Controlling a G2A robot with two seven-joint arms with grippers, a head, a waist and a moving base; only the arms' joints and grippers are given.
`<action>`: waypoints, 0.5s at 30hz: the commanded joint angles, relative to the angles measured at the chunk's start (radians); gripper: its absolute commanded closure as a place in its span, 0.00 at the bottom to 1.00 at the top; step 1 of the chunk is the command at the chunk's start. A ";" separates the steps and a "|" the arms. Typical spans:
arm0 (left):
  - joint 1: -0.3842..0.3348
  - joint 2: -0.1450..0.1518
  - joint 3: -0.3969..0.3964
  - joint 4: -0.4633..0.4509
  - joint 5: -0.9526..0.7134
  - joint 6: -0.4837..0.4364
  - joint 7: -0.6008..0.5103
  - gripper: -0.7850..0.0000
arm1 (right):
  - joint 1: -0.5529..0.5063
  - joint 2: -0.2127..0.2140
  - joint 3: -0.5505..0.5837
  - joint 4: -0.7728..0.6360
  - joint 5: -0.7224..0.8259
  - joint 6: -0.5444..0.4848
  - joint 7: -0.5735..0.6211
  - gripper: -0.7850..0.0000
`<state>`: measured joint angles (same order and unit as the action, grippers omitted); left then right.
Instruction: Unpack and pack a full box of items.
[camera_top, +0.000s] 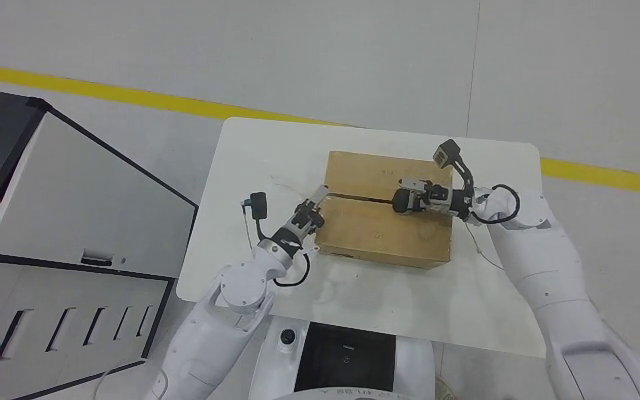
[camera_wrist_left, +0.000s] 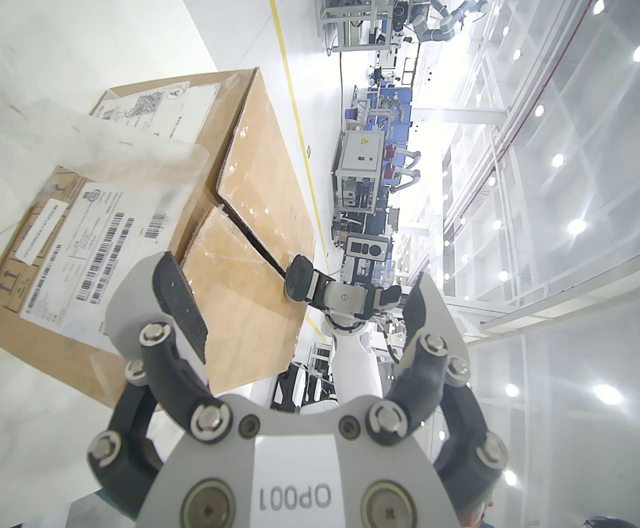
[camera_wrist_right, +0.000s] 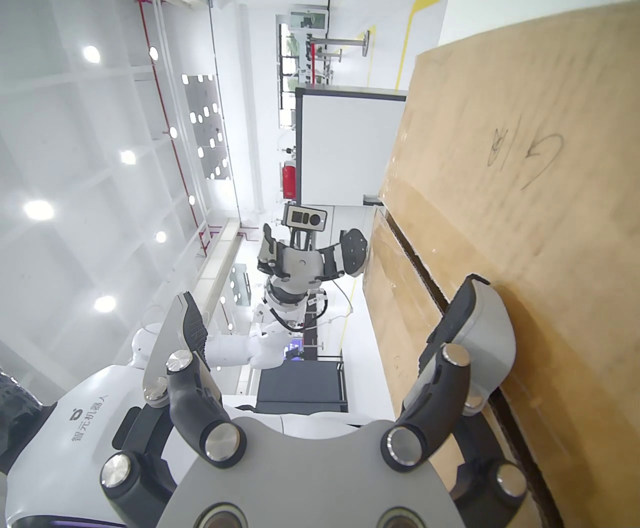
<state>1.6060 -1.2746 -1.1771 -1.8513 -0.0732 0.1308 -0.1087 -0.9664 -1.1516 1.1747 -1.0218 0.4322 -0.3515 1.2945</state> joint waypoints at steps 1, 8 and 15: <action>0.001 0.000 -0.005 -0.007 -0.006 0.003 0.000 0.00 | -0.001 0.002 -0.001 -0.005 -0.014 0.000 -0.005 0.00; 0.001 0.000 -0.005 -0.007 -0.006 0.003 0.000 0.00 | -0.012 0.004 -0.008 -0.023 -0.040 0.001 -0.033 0.00; 0.001 0.000 -0.005 -0.007 -0.006 0.003 0.000 0.00 | -0.012 0.004 -0.008 -0.023 -0.040 0.001 -0.033 0.00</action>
<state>1.6072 -1.2746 -1.1823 -1.8586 -0.0789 0.1343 -0.1089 -0.9780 -1.1478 1.1666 -1.0449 0.3918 -0.3509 1.2614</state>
